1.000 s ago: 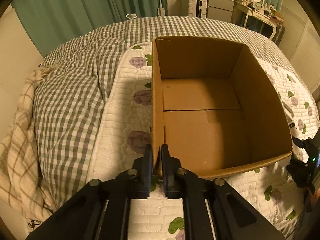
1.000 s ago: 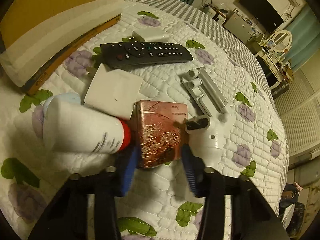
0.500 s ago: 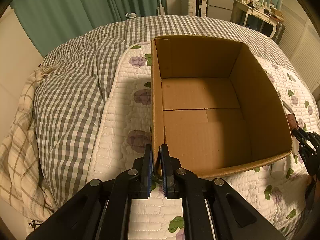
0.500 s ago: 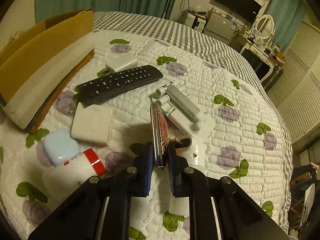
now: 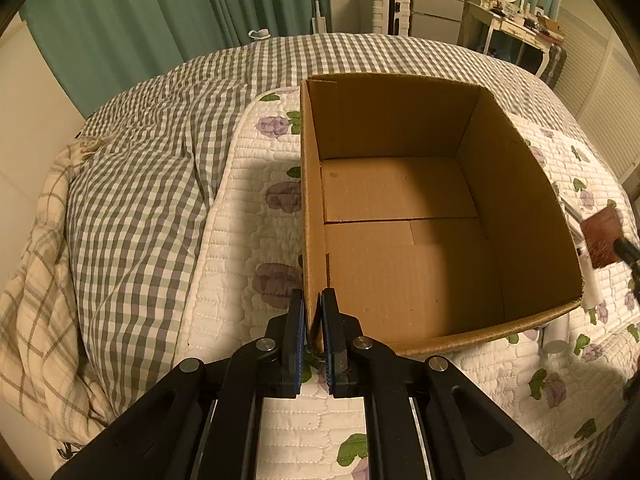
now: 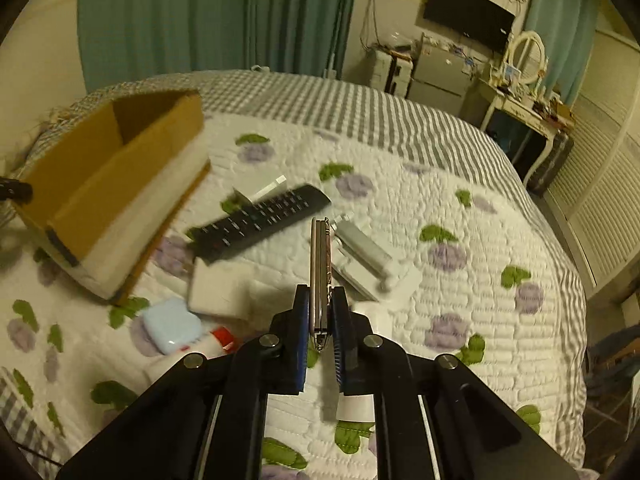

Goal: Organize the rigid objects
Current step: 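Carry the card case into the cardboard box and open the right gripper, then return the right gripper to the white handheld device and grasp it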

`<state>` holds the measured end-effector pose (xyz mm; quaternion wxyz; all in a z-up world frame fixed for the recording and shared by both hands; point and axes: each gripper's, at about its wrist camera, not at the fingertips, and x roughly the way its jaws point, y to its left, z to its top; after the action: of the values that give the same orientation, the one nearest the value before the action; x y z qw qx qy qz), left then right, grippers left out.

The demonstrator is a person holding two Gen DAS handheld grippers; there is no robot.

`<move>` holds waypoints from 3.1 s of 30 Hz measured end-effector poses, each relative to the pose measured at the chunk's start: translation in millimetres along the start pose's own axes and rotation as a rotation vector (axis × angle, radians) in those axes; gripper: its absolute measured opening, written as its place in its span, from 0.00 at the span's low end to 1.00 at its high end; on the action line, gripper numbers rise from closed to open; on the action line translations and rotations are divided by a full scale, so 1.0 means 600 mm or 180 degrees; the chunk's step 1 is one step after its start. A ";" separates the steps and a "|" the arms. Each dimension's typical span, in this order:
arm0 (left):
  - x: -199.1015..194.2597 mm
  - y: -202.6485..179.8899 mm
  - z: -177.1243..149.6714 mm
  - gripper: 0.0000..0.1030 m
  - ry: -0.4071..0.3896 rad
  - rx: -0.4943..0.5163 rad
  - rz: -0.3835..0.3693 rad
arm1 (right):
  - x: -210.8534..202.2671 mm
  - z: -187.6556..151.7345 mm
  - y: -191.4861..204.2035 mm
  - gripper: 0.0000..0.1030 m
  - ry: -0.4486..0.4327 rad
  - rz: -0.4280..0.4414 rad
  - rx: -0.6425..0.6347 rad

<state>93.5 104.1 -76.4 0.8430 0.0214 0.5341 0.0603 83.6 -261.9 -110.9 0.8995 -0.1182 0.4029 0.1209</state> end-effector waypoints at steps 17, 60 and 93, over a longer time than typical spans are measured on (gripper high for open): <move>-0.002 0.004 0.003 0.08 -0.0026 0.0015 -0.0061 | -0.095 0.187 0.199 0.09 -0.0698 0.0752 -0.0532; 0.000 0.006 0.002 0.08 -0.0046 0.0056 -0.0132 | -0.092 0.115 0.007 0.71 -0.0380 -0.0138 -0.0157; -0.001 -0.005 -0.001 0.08 -0.0043 0.0046 -0.0004 | 0.136 -0.077 -0.068 0.43 0.0961 -0.0024 0.0201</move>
<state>93.2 101.1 -76.5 0.8464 0.0276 0.5289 0.0557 117.1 -304.7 -197.7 0.8324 -0.1082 0.5367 0.0857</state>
